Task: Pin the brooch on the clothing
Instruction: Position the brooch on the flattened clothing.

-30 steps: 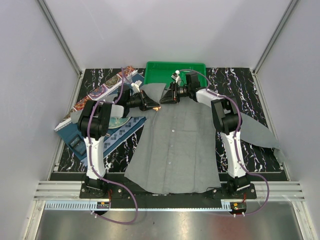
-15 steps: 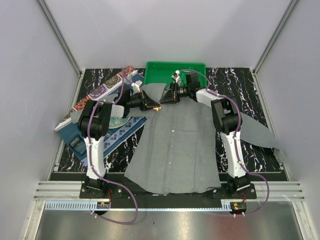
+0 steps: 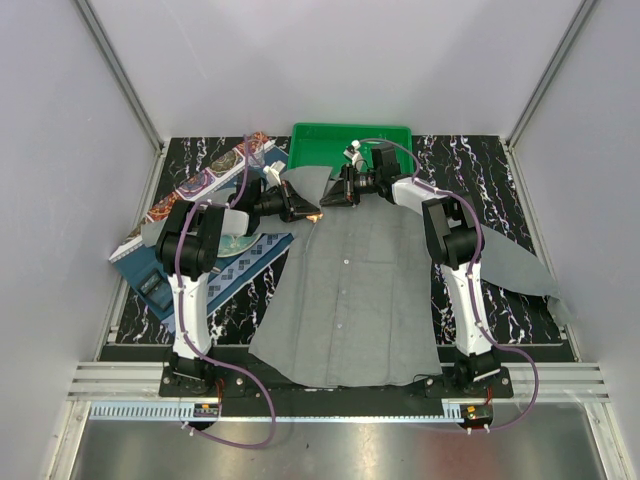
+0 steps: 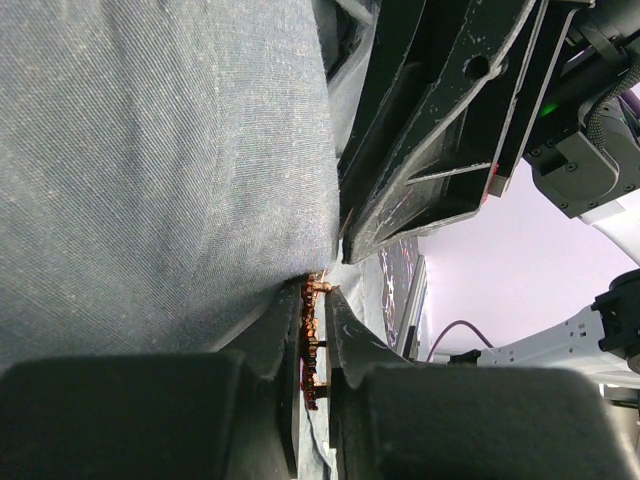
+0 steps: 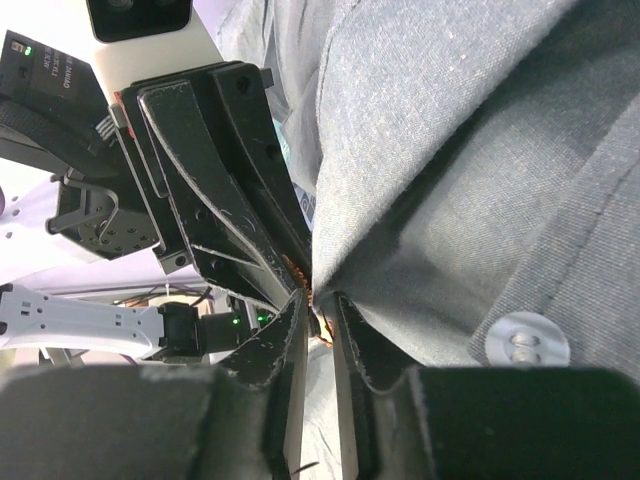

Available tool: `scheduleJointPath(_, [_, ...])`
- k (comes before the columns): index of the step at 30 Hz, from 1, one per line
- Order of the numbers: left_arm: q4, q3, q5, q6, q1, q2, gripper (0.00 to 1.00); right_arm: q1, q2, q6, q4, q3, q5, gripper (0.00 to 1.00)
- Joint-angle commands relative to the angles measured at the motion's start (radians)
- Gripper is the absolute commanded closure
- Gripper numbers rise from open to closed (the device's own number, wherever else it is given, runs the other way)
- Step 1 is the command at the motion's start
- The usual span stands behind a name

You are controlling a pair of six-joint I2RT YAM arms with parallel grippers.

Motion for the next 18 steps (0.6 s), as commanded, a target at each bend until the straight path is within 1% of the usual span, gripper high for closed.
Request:
scheduleJointPath(1, [0.052, 0.000, 0.014, 0.022, -0.006, -0.025, 1.00, -0.004, -0.010, -0.003, 0.031, 0.011, -0.022, 0.80])
scheduleJointPath(4, [0.052, 0.002, 0.012, 0.022, -0.006, -0.024, 1.00, -0.004, -0.020, -0.013, 0.031, -0.003, -0.016, 0.90])
scheduleJointPath(6, [0.047, 0.002, 0.009, 0.022, -0.006, -0.022, 1.00, -0.002, -0.026, -0.013, 0.031, -0.009, -0.014, 0.99])
scheduleJointPath(10, [0.038, 0.002, -0.001, 0.022, -0.006, -0.027, 1.00, -0.004, -0.043, -0.011, 0.033, -0.029, 0.025, 1.00])
scheduleJointPath(11, [0.023, 0.003, -0.007, 0.025, -0.006, -0.033, 0.96, -0.004, -0.049, -0.006, 0.033, -0.033, 0.039, 1.00])
scheduleJointPath(12, [0.012, 0.008, -0.009, 0.030, -0.006, -0.037, 0.82, -0.002, -0.064, -0.005, 0.033, -0.039, 0.055, 1.00])
scheduleJointPath(15, [-0.007, -0.006, -0.023, 0.050, -0.003, -0.079, 0.56, -0.004, -0.089, 0.010, 0.039, -0.062, 0.114, 1.00])
scheduleJointPath(16, [-0.016, -0.012, -0.020, 0.059, -0.002, -0.089, 0.52, -0.002, -0.095, 0.013, 0.039, -0.070, 0.145, 1.00])
scheduleJointPath(18, [-0.016, -0.039, -0.020, 0.060, 0.004, -0.120, 0.48, -0.004, -0.109, 0.029, 0.039, -0.079, 0.173, 1.00])
